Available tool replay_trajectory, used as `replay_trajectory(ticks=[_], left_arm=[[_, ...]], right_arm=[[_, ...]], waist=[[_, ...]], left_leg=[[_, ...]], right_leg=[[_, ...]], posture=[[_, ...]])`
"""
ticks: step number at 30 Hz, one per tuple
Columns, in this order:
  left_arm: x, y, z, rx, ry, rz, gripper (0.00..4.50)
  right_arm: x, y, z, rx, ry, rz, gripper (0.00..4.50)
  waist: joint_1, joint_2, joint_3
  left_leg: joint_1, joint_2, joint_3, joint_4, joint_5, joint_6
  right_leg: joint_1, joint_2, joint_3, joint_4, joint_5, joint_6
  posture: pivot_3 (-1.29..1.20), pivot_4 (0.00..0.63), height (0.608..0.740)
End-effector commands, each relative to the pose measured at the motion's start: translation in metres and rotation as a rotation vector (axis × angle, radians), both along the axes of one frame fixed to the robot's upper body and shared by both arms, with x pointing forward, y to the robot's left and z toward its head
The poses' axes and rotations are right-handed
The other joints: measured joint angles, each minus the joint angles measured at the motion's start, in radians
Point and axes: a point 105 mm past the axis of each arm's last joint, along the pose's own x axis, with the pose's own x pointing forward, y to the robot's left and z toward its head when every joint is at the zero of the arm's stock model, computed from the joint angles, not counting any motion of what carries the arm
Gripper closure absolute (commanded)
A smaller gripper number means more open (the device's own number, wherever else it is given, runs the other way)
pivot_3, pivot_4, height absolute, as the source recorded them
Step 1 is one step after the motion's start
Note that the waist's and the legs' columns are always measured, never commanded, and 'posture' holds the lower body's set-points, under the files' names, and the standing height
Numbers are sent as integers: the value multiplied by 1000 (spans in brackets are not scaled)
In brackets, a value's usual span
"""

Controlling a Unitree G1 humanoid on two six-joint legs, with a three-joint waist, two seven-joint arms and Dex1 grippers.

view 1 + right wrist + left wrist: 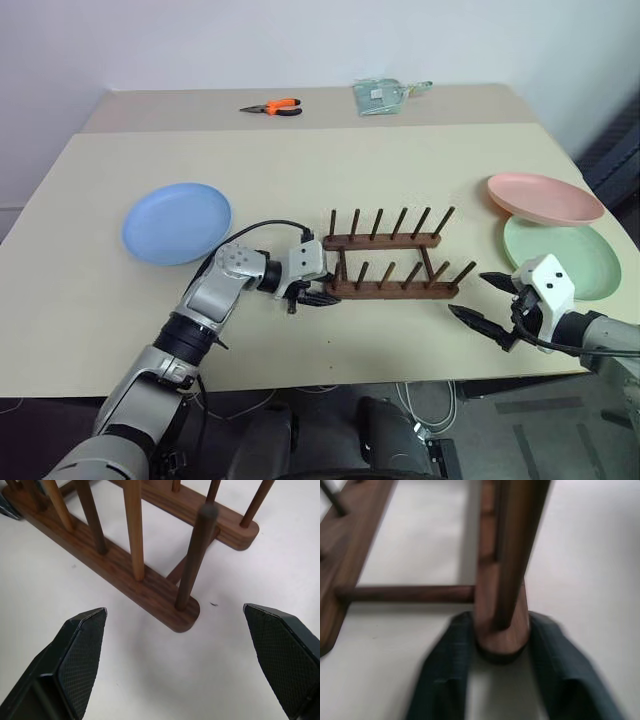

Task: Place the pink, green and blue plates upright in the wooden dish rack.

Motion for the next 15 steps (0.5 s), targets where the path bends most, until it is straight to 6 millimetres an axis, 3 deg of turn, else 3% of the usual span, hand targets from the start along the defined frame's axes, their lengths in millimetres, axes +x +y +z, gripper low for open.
replay_trajectory(ticks=[1, 4, 7, 11, 15], left_arm=[[13, 12, 7, 29, -57, 67, 867], [5, 41, 9, 43, -7, 114, 966], [-20, 52, 12, 18, 61, 95, 2232], [-44, 36, 8, 13, 76, 79, 4195], [-55, 9, 8, -29, 90, 66, 4204]], right_arm=[[-1, -2, 5, -17, -43, -4, 0], [-7, 0, -4, -29, -8, 9, 855], [-14, 5, -16, -47, 34, 35, 2351], [-7, 16, -28, -74, 39, 54, 4386], [3, 26, -37, -90, 45, 66, 4452]], waist=[[-1, 0, 0], [-6, 0, 0], [-15, 1, 0], [-9, 2, 0], [5, 1, 0]], left_leg=[[0, 0, 0, 0, 0, 0], [0, 0, 0, -1, 0, 0], [1, 2, 0, -3, 0, 0], [1, 2, 0, -1, 0, 0], [0, 1, 0, 1, 0, 0]], right_leg=[[0, 0, 0, 0, 0, 0], [0, 0, 0, 0, 0, 0], [-1, 1, 0, 1, 0, 0], [0, -1, 1, 0, -2, -3], [1, -2, 0, -1, -2, -3]], posture=[[0, 150, 740], [0, 150, 740], [0, 150, 740], [0, 150, 740], [0, 150, 740]])
